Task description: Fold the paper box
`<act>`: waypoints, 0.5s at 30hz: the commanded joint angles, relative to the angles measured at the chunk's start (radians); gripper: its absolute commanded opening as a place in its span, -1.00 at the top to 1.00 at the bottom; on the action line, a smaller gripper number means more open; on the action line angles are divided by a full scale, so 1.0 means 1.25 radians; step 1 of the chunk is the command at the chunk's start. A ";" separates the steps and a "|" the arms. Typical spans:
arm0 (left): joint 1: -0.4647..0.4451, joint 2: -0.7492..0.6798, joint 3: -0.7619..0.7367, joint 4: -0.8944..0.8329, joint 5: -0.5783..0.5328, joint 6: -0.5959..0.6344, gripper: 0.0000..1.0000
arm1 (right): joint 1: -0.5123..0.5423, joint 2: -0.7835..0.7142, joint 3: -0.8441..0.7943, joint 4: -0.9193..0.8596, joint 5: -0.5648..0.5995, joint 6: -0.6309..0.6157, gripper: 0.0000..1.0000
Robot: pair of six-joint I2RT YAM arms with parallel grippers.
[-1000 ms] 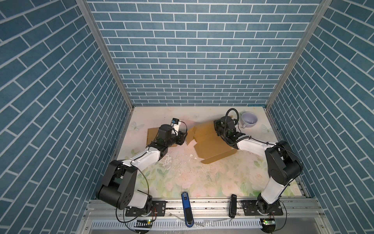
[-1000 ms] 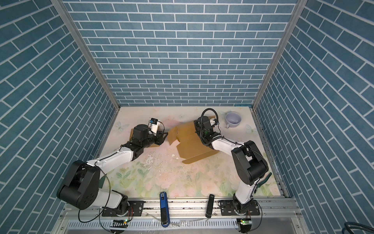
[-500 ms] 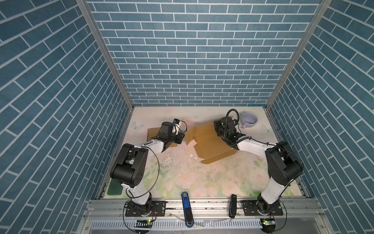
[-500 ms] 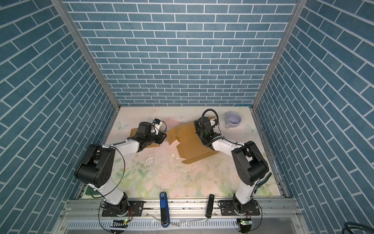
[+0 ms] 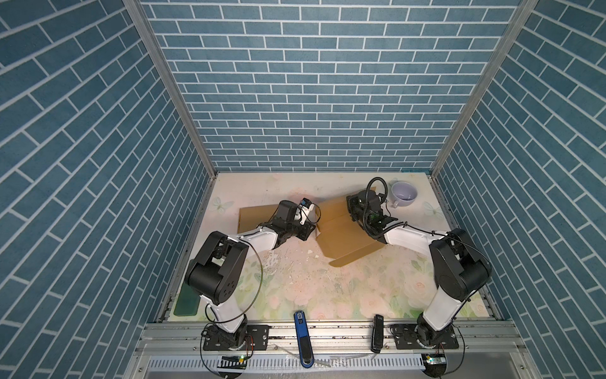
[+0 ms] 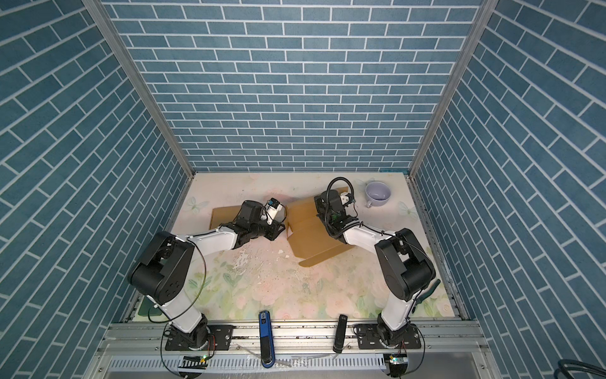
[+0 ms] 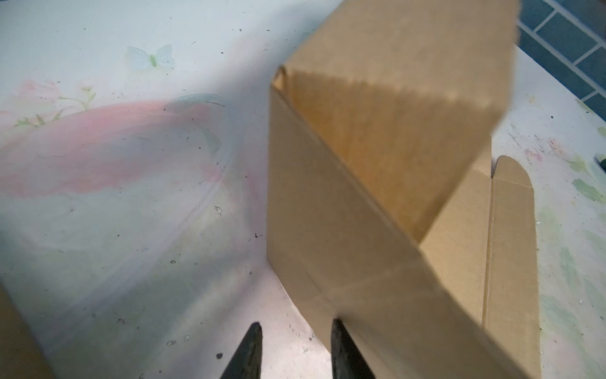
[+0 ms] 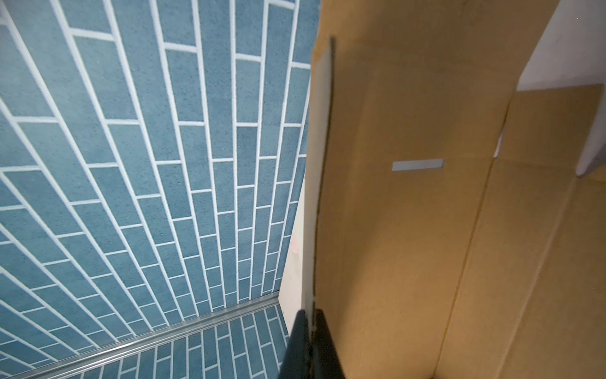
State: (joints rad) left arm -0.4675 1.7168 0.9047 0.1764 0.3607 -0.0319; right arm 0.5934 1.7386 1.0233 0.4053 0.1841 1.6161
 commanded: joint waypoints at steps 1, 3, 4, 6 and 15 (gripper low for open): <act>-0.021 -0.014 0.018 -0.010 0.026 0.008 0.27 | 0.016 0.002 -0.040 -0.076 -0.002 -0.019 1.00; -0.022 -0.016 0.021 -0.009 0.034 0.002 0.27 | 0.018 0.002 -0.040 -0.076 -0.002 -0.019 1.00; -0.023 -0.018 0.024 -0.011 0.039 0.001 0.26 | 0.019 0.002 -0.039 -0.077 0.000 -0.019 1.00; -0.021 -0.022 0.036 -0.036 0.057 0.011 0.21 | 0.019 0.003 -0.039 -0.079 0.000 -0.018 1.00; -0.021 -0.030 0.099 -0.145 0.069 0.058 0.05 | 0.019 0.019 0.066 -0.207 -0.027 -0.020 1.00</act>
State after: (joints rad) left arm -0.4786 1.7111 1.0000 0.0147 0.4030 0.0166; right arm 0.5961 1.7390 1.0634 0.3336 0.1848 1.6150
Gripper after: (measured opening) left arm 0.471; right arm 0.048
